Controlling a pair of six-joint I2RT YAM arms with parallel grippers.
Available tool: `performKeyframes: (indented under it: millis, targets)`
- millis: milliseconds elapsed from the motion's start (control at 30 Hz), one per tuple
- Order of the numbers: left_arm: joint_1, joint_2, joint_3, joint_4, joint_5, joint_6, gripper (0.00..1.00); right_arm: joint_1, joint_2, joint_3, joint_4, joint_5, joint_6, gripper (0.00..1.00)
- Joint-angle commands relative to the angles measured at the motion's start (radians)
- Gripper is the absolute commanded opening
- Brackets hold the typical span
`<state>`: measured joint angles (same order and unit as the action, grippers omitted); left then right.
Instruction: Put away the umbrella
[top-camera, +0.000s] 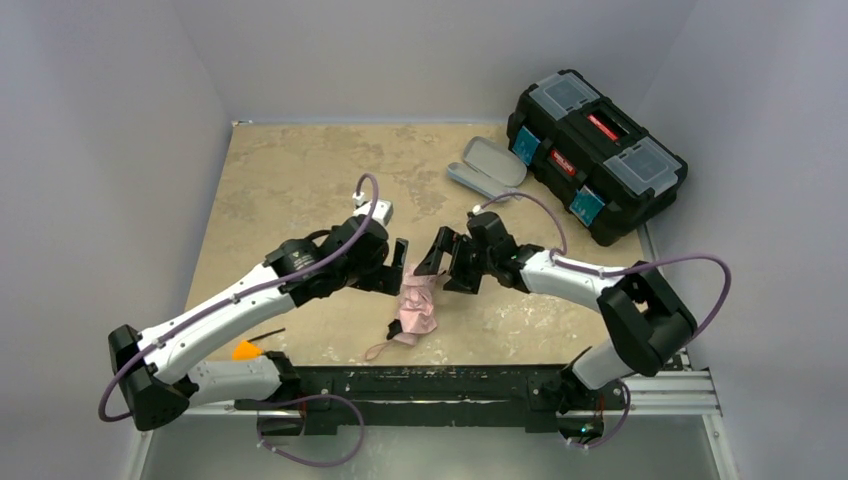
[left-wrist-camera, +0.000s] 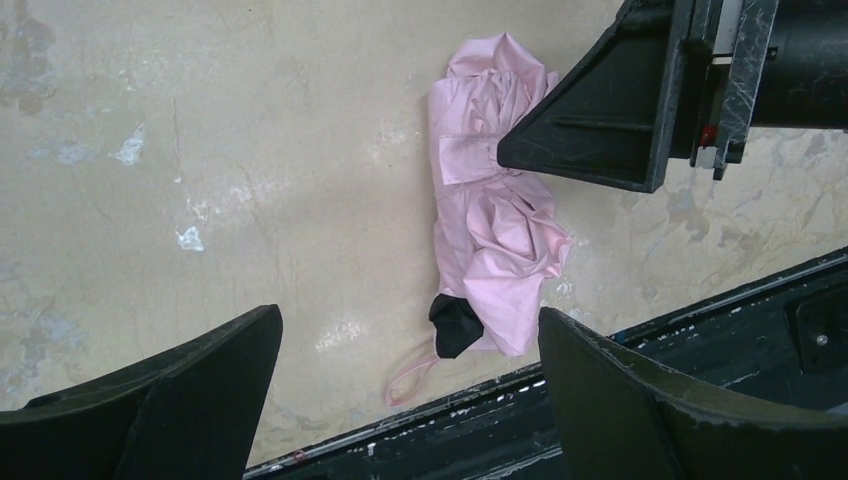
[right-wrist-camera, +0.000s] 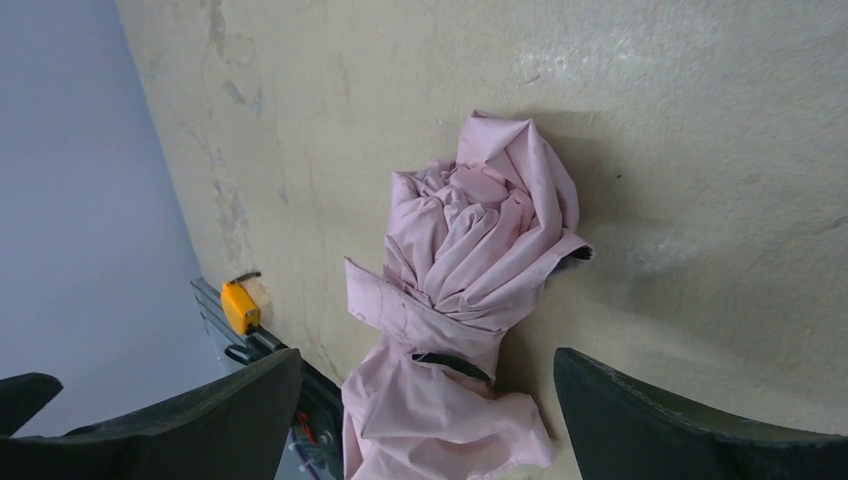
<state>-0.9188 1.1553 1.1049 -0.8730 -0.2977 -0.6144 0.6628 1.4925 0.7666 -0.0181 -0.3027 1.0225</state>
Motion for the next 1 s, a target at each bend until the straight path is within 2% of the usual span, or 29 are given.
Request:
performKeyframes:
  millis: [0,300,467,767,867,967]
  targets:
    - [0.035,-0.061,-0.028,-0.035,0.047,0.026,0.99,0.025,0.031,-0.017,0.135,-0.014,0.040,0.98]
    - [0.041,-0.128,-0.084,-0.035,0.059,-0.012,0.99,0.038,0.119,-0.039,0.199,0.005,0.047,0.76]
    - [0.042,-0.157,-0.122,-0.023,0.069,-0.026,0.98,0.049,0.170,-0.043,0.235,0.004,0.047,0.74]
    - [0.043,-0.177,-0.156,-0.012,0.066,-0.033,0.98,0.073,0.219,-0.034,0.267,0.009,0.040,0.82]
    - [0.043,-0.178,-0.161,-0.008,0.066,-0.036,0.98,0.075,0.226,-0.028,0.260,0.015,0.035,0.78]
    - [0.043,-0.182,-0.165,-0.004,0.066,-0.037,0.98,0.076,0.245,-0.029,0.258,0.017,0.029,0.67]
